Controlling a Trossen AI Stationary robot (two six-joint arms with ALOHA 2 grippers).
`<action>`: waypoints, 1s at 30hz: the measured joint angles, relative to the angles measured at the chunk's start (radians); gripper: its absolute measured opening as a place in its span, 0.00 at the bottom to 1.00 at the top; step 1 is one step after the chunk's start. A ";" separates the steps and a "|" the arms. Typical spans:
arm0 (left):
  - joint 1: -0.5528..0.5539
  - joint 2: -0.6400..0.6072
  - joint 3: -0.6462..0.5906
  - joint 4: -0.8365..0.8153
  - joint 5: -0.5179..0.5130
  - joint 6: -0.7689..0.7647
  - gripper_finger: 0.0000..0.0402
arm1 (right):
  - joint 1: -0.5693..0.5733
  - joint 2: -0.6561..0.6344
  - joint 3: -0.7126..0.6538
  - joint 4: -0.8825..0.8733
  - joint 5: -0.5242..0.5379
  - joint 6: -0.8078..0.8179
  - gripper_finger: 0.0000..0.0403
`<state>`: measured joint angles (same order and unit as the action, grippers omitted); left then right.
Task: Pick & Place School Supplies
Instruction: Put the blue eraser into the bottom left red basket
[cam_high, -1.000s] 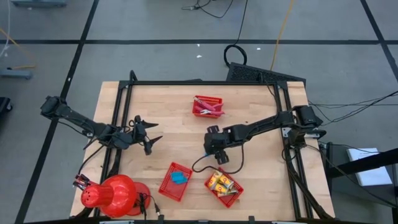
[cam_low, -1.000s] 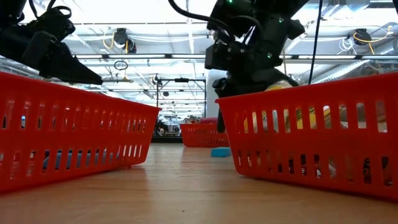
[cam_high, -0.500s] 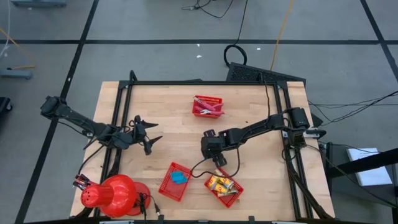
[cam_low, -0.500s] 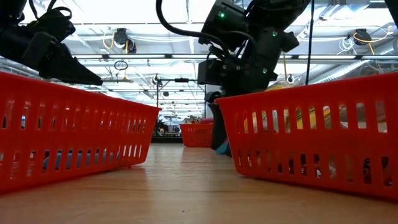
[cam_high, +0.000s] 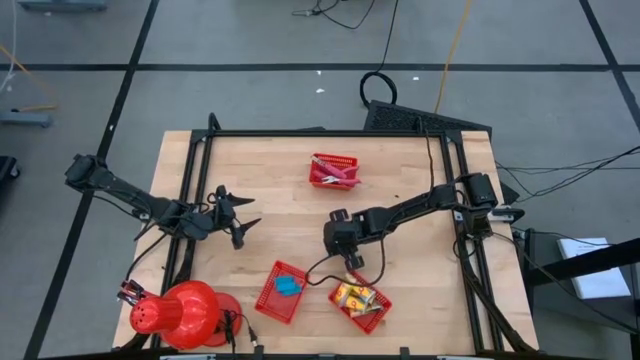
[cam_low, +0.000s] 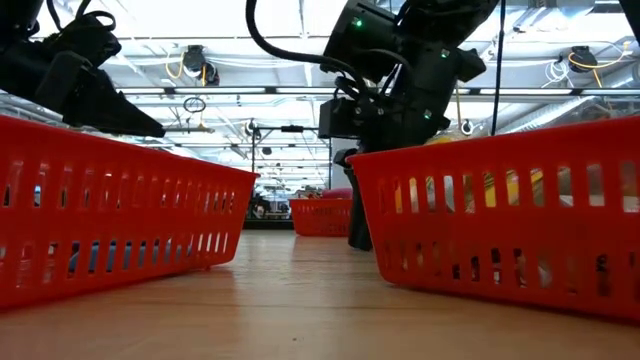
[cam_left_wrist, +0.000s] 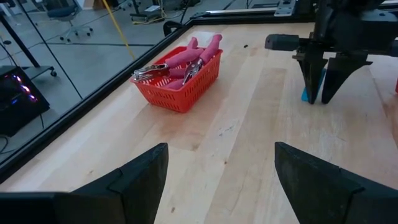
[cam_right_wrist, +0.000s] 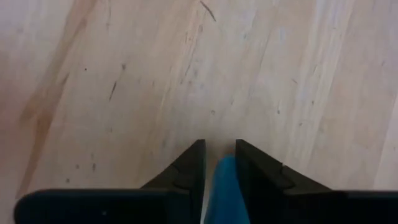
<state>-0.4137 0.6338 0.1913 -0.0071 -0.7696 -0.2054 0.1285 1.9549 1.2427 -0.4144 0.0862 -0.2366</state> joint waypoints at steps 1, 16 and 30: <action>0.000 0.000 0.000 0.000 0.000 0.000 0.73 | 0.001 0.000 0.000 -0.003 0.012 -0.006 0.20; 0.000 0.000 0.000 0.001 0.000 0.000 0.73 | 0.029 -0.081 0.053 -0.057 0.215 -0.014 0.00; 0.000 0.000 0.000 -0.027 0.000 -0.030 0.73 | 0.003 -0.117 0.145 -0.333 0.031 0.192 0.11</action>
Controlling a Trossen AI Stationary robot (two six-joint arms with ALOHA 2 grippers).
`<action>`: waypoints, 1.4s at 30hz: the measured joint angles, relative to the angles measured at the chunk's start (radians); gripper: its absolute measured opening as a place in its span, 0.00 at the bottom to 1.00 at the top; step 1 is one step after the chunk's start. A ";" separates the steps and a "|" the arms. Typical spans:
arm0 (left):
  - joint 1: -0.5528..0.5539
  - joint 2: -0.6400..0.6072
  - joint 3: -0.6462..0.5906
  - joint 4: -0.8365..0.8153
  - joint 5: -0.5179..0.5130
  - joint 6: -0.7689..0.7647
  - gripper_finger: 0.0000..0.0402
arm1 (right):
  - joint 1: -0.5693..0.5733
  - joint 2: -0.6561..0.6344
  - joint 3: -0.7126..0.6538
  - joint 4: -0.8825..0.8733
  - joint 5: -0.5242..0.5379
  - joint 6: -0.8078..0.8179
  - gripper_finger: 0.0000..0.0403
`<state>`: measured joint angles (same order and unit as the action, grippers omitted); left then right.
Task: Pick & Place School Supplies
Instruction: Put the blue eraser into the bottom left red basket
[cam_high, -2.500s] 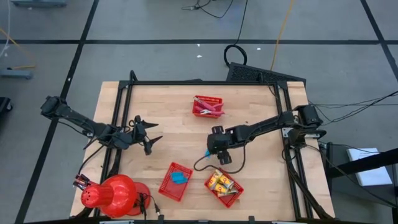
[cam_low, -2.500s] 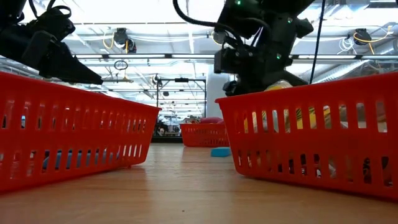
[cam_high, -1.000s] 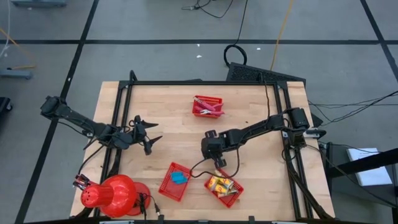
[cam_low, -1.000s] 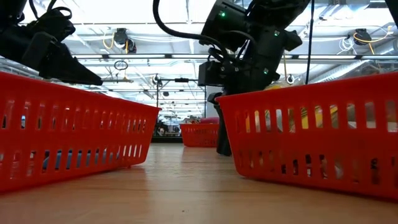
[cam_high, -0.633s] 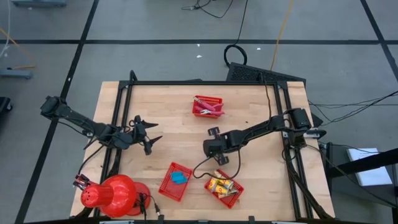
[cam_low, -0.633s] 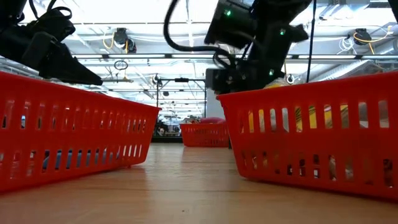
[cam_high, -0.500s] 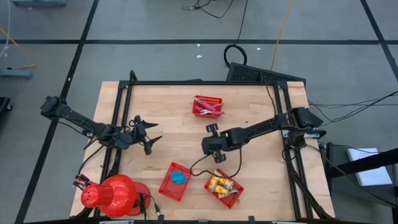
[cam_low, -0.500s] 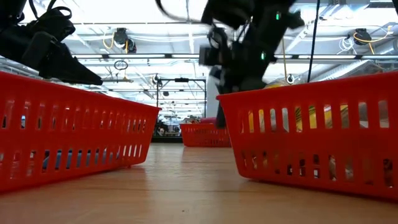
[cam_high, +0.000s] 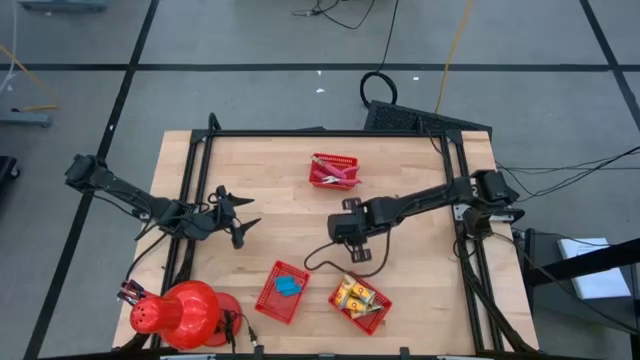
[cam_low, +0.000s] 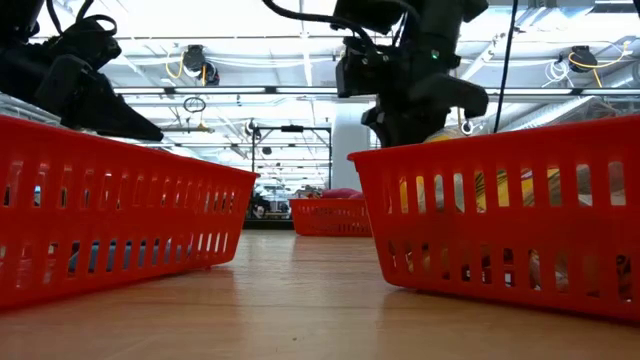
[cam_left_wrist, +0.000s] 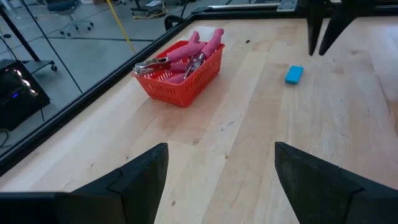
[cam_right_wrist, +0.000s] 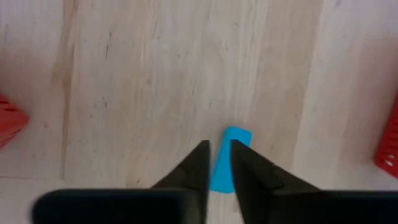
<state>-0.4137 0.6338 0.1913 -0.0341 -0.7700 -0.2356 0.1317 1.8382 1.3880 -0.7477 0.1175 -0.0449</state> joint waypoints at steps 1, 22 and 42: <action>0.000 0.000 0.000 0.000 0.000 0.000 0.73 | -0.006 -0.001 -0.001 -0.002 -0.011 0.007 0.15; 0.000 0.000 0.000 0.000 0.000 0.004 0.73 | -0.120 -0.003 -0.243 0.210 -0.122 0.071 0.57; 0.000 0.000 0.000 0.000 0.000 0.004 0.73 | -0.056 -0.005 -0.295 0.327 -0.010 0.130 0.10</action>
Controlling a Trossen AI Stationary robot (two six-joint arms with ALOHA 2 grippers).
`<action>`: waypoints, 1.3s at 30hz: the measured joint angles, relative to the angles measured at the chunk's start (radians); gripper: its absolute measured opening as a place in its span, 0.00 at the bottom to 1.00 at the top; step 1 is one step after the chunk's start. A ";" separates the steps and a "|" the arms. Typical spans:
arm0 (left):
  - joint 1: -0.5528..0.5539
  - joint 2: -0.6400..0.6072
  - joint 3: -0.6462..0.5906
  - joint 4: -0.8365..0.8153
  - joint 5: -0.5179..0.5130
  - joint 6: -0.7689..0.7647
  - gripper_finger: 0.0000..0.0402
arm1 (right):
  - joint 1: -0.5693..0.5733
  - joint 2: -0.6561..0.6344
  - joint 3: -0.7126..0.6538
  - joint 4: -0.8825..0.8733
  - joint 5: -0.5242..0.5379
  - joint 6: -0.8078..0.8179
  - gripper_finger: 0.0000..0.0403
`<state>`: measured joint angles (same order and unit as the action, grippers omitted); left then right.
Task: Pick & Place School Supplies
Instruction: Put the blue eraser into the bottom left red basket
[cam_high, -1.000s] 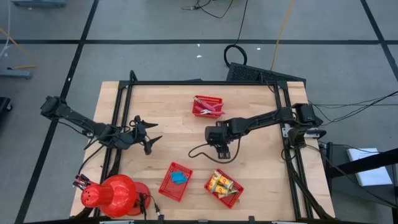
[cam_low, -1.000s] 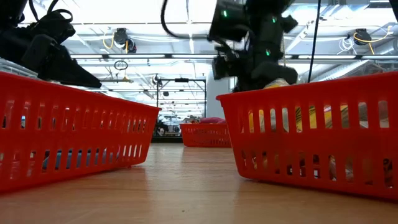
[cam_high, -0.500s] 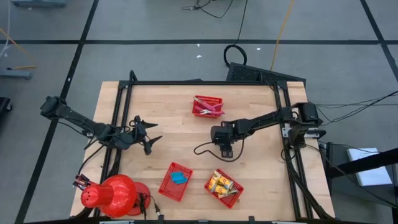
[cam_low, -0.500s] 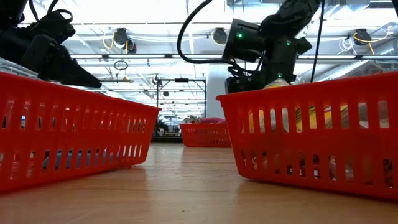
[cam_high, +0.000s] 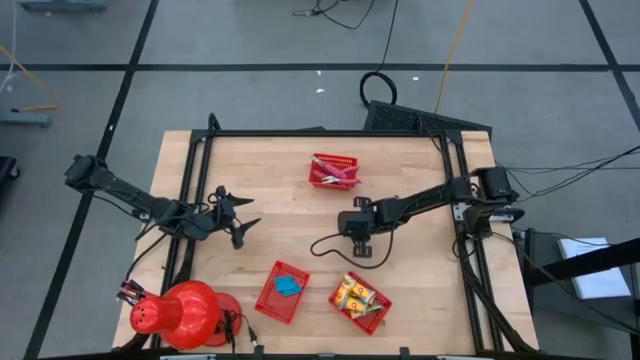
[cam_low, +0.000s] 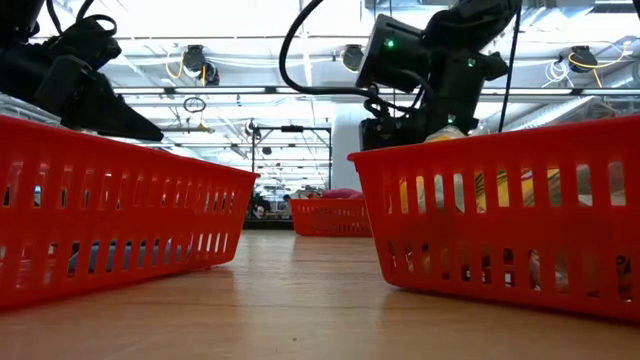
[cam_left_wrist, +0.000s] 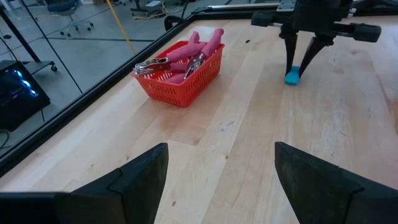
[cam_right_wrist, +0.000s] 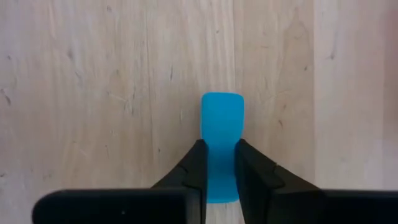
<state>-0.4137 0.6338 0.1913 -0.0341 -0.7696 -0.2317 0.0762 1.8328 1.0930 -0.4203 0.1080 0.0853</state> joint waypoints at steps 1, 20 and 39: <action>0.000 0.000 0.000 0.000 0.000 0.000 0.73 | 0.005 -0.006 0.004 -0.006 0.012 0.001 0.10; 0.000 0.000 0.000 0.000 -0.012 0.000 0.73 | 0.085 -0.076 0.181 0.026 0.043 -0.074 0.10; 0.000 0.001 0.000 -0.006 -0.019 -0.015 0.73 | 0.157 0.148 0.356 0.493 -0.171 -0.118 0.10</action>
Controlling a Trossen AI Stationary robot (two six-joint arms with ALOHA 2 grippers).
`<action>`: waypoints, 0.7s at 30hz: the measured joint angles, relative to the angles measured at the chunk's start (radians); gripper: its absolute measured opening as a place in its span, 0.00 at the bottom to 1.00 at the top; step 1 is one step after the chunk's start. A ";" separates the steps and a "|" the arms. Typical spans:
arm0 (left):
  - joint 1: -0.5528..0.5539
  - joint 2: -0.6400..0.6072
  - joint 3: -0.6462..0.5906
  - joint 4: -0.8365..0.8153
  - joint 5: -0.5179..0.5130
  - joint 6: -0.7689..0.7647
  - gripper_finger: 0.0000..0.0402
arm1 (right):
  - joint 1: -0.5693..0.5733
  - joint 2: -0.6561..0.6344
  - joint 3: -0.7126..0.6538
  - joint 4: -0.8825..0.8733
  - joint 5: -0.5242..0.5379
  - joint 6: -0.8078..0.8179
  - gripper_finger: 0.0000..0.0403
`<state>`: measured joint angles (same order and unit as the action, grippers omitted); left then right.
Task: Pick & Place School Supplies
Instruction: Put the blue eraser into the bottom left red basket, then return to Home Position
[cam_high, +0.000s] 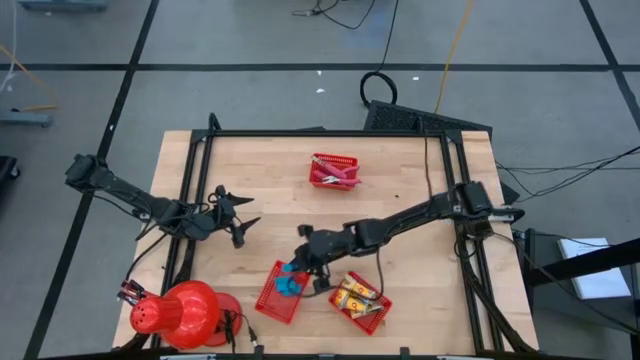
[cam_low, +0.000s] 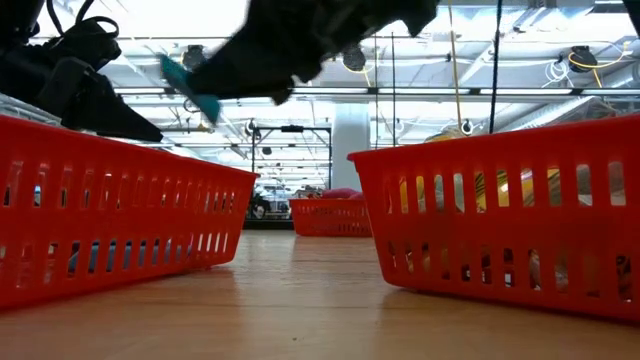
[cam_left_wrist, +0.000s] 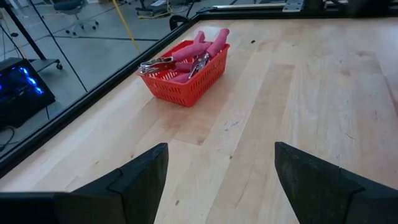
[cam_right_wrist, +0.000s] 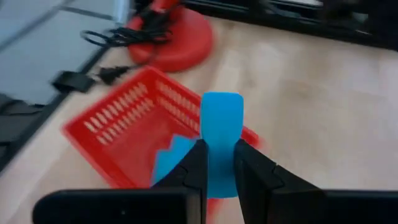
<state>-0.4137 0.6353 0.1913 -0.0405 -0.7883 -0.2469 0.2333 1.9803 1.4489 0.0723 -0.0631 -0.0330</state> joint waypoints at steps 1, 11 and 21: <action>0.000 0.000 0.000 -0.004 0.000 -0.004 0.73 | 0.003 0.019 0.024 -0.001 -0.020 -0.004 0.10; 0.000 0.000 0.000 -0.033 -0.010 -0.026 0.73 | 0.024 0.173 0.111 -0.059 -0.173 0.023 0.10; 0.000 0.000 0.000 -0.037 -0.016 -0.038 0.73 | 0.029 0.180 0.112 -0.029 -0.168 0.051 0.36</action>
<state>-0.4137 0.6350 0.1913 -0.0777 -0.8046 -0.2844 0.2619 2.1601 1.5612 0.0430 -0.2313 0.0183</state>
